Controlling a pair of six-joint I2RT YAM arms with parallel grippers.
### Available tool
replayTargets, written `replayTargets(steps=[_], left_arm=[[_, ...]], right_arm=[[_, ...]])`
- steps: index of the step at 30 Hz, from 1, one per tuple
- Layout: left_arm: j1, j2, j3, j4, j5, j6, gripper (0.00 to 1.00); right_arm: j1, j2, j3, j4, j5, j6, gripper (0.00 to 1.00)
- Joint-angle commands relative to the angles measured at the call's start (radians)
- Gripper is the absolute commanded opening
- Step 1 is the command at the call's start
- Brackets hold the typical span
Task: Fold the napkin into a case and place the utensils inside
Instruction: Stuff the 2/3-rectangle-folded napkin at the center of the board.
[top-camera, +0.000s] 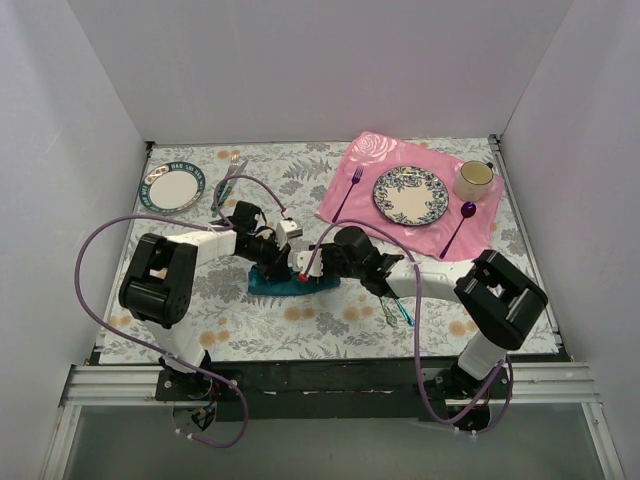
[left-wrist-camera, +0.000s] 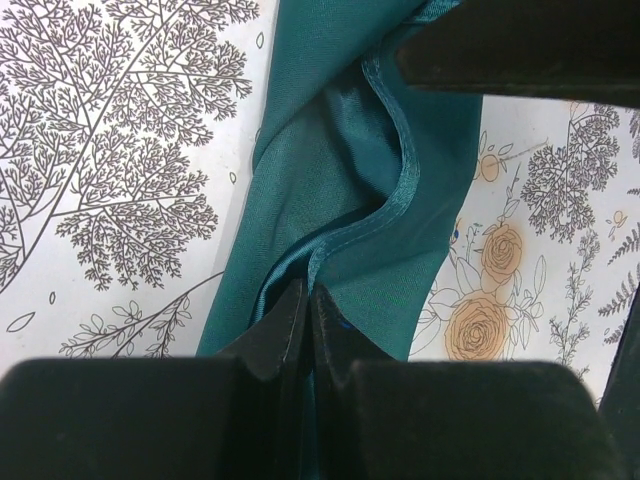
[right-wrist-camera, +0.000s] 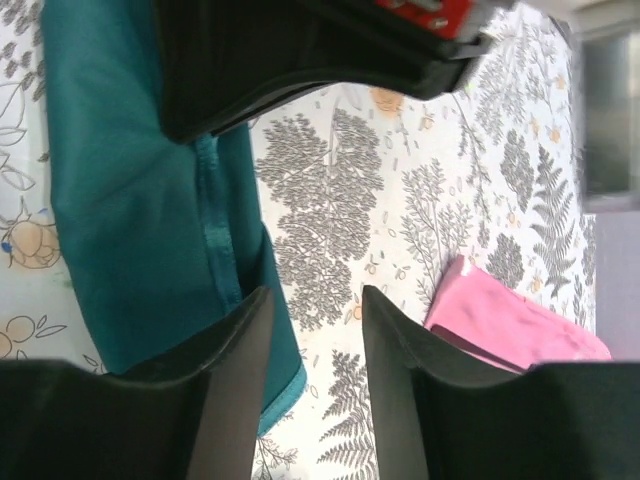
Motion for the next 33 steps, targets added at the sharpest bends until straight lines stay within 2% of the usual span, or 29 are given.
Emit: replayTargets(steps=[1, 4, 5, 6, 12, 16, 24, 27, 28, 30, 31, 33], left_arm=[[0.000, 0.070, -0.011, -0.041, -0.116, 0.014, 0.00], [0.006, 0.087, -0.002, -0.045, -0.104, 0.006, 0.00], [0.008, 0.089, -0.001, -0.045, -0.102, 0.003, 0.00], [0.011, 0.093, 0.001, -0.045, -0.099, 0.001, 0.00], [0.031, 0.110, 0.018, -0.070, -0.084, -0.002, 0.00], [0.034, 0.106, 0.015, -0.070, -0.087, 0.003, 0.00], [0.038, 0.104, 0.022, -0.076, -0.085, 0.004, 0.00], [0.043, 0.103, 0.019, -0.081, -0.085, 0.009, 0.00], [0.044, 0.103, 0.018, -0.082, -0.087, 0.011, 0.00], [0.048, 0.103, 0.016, -0.085, -0.087, 0.014, 0.00], [0.048, 0.103, 0.015, -0.084, -0.085, 0.017, 0.00], [0.049, 0.104, 0.018, -0.085, -0.085, 0.017, 0.00]], right_arm=[[0.005, -0.053, 0.078, -0.080, 0.060, 0.091, 0.50], [0.005, -0.042, 0.115, -0.148, 0.054, 0.141, 0.69], [0.005, -0.038, 0.118, -0.163, 0.054, 0.161, 0.86], [0.005, -0.037, 0.118, -0.162, 0.055, 0.187, 0.91], [0.005, -0.022, 0.054, -0.116, 0.085, 0.212, 0.93], [0.005, 0.008, 0.042, -0.067, 0.159, 0.217, 0.88], [0.005, 0.111, 0.052, -0.059, 0.181, 0.206, 0.78], [0.005, 0.127, 0.034, -0.030, 0.216, 0.194, 0.65], [0.005, 0.125, 0.031, -0.024, 0.236, 0.191, 0.54], [0.006, 0.116, 0.016, -0.006, 0.253, 0.180, 0.44], [0.006, 0.114, 0.014, -0.004, 0.272, 0.177, 0.34], [0.011, 0.116, 0.008, 0.001, 0.292, 0.162, 0.26]])
